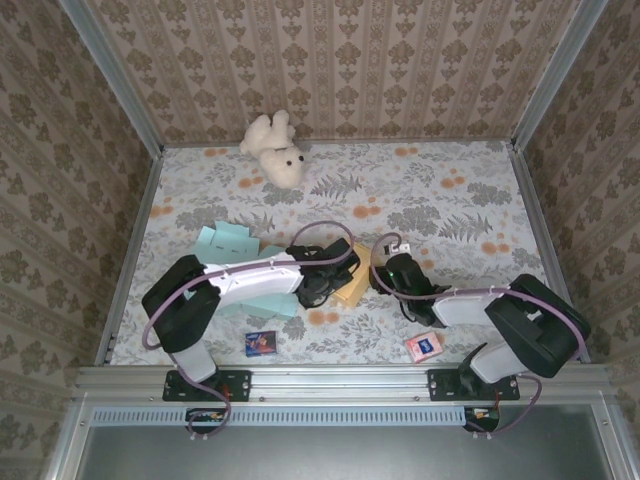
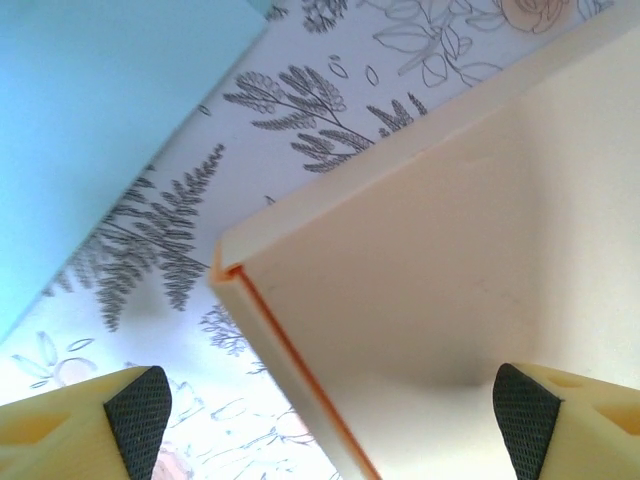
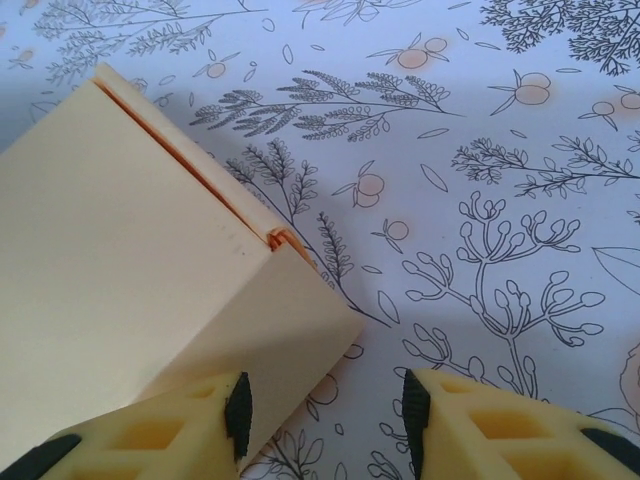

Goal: Fold the paper box

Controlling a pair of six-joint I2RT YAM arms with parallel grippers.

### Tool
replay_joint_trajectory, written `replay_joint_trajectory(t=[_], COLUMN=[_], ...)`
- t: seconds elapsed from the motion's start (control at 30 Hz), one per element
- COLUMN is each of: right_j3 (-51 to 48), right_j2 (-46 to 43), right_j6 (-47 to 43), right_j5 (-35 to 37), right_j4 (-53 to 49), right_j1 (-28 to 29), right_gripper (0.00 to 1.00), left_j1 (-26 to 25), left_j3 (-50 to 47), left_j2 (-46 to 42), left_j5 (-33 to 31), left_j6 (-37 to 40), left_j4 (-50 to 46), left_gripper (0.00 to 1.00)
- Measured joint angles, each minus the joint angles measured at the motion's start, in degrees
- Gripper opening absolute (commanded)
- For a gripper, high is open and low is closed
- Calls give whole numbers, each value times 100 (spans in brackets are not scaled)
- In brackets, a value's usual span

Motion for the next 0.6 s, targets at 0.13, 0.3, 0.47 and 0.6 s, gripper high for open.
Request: replay_joint_trajectory(t=[0.13,0.3,0.47,0.6], right_j3=[109,302,332,413], right_j2=[-391,-1073,-1694,-1740], right_j6=[170,402,706,907], right_j5=[-238,-671,-1034,-1349], right_j4=[-544,-1333,-1853,-2162], right_j1=[-59,-238,-367,-647], right_gripper=[46,36,0,0], left_j1=[-2,101,726,1314], left_j3=[0,-162,-461,-584], left_j2=[-295,-848,-1106,-911], left_j5=[-186,-417,-155,330], left_j6=[328,1615,3657,4920], left_j4=[-142,407,1661,2485], left_gripper=[88,91,92,92])
